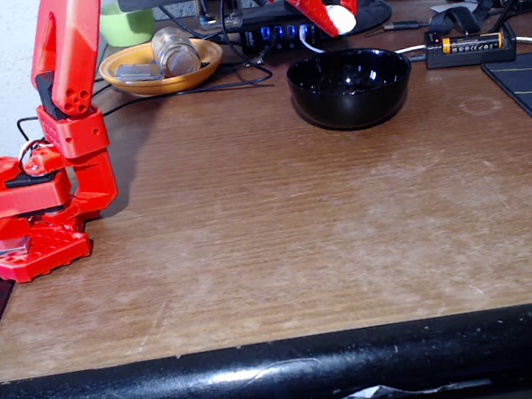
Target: Ramasse la gomme et mets-la dans le bol.
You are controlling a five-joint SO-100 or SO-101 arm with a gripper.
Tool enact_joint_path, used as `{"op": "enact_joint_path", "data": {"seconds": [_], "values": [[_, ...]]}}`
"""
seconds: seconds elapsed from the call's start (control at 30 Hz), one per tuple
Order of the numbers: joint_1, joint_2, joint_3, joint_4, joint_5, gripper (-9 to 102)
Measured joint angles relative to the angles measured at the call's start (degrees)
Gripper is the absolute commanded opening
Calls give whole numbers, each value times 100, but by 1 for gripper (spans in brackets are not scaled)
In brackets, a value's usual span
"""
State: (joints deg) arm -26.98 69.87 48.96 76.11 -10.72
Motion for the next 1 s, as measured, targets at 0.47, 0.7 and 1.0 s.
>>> {"op": "enact_joint_path", "data": {"seconds": [0.47, 0.7, 1.0], "values": [[97, -53, 141, -255, -193, 17], [167, -53, 501, -352, -378, -6], [378, 264, 1169, -413, -431, -6]]}}
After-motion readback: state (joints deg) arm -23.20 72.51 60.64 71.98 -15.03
